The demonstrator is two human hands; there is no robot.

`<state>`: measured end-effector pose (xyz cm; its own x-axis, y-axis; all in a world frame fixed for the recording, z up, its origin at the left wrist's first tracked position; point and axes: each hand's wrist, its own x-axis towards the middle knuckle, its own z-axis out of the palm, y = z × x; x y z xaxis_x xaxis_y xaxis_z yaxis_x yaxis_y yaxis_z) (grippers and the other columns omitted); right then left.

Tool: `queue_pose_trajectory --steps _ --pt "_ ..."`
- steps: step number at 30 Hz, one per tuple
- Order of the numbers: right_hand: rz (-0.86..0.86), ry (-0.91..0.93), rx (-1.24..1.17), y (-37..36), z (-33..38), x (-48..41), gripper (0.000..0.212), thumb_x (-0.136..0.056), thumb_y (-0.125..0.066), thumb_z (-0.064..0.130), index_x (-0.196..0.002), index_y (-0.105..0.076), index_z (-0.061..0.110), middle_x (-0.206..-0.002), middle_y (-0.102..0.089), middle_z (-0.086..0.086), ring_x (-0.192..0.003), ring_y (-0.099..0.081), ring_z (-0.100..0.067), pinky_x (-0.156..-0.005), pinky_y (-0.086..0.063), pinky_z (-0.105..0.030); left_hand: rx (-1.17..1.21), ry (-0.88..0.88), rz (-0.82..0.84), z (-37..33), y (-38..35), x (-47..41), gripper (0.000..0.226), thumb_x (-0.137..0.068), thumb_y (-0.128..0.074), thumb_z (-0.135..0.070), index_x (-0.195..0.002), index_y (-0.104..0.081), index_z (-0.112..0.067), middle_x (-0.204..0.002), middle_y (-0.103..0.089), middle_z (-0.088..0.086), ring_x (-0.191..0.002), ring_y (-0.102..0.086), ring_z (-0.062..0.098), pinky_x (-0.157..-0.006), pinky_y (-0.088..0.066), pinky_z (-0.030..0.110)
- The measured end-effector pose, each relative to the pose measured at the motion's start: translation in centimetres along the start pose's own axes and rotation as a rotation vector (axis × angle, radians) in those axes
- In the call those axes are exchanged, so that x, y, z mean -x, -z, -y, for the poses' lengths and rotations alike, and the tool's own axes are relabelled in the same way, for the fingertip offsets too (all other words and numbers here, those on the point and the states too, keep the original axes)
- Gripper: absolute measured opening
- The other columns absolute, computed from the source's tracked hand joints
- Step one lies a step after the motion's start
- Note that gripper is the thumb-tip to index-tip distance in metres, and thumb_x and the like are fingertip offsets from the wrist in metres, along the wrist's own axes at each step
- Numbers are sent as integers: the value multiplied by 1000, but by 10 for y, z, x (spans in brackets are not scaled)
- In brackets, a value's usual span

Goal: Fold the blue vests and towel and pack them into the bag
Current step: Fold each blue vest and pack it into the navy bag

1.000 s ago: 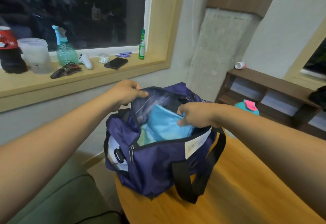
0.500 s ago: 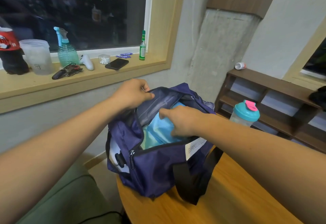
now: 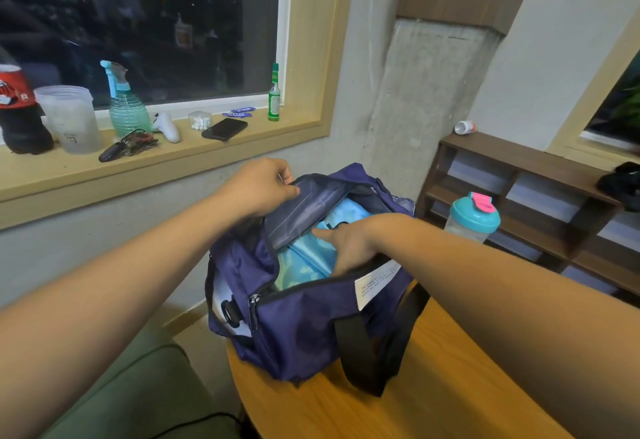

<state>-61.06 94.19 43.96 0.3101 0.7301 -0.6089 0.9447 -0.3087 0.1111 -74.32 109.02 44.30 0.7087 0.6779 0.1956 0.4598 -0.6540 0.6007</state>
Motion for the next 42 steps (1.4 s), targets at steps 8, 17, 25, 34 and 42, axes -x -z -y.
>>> queue_pose_trajectory --steps 8,17,25,34,42 --pt "-476 122 -125 10 -26 81 48 -102 -61 33 -149 -55 33 -129 -69 10 -118 -61 -17 -94 -46 -29 62 -130 -79 -55 8 14 14 -94 -74 -28 -103 -68 -19 -98 -72 -3 -87 -62 17 -76 -43 30" --pt "-866 -1 -493 -71 -94 243 17 -100 -68 31 -115 -74 36 -97 -76 11 -92 -71 -4 -88 -58 -40 258 -300 140 -169 -48 51 9 -91 -76 -22 -96 -73 -15 -83 -74 1 -77 -69 19 -82 -58 40" --pt "-886 -261 -607 -187 -132 373 9 -104 -66 23 -109 -73 27 -91 -78 8 -86 -74 -5 -86 -61 -38 322 -432 422 -274 -146 119 11 -99 -69 -29 -101 -74 -19 -91 -74 -6 -86 -73 12 -74 -54 33" --pt "-893 -568 -656 -292 -164 476 9 -102 -69 24 -103 -75 31 -89 -76 12 -87 -72 -5 -82 -56 -28 282 -593 588 -329 -271 192 10 -98 -73 -31 -102 -70 -23 -95 -71 -6 -90 -67 10 -69 -47 26" --pt "-787 -882 -520 -383 -202 528 14 -96 -73 37 -110 -72 35 -100 -74 14 -92 -68 -3 -88 -58 -37 91 -742 651 -325 -363 227 37 -97 -72 -41 -130 -58 -35 -134 -56 -10 -123 -57 13 -98 -46 32"
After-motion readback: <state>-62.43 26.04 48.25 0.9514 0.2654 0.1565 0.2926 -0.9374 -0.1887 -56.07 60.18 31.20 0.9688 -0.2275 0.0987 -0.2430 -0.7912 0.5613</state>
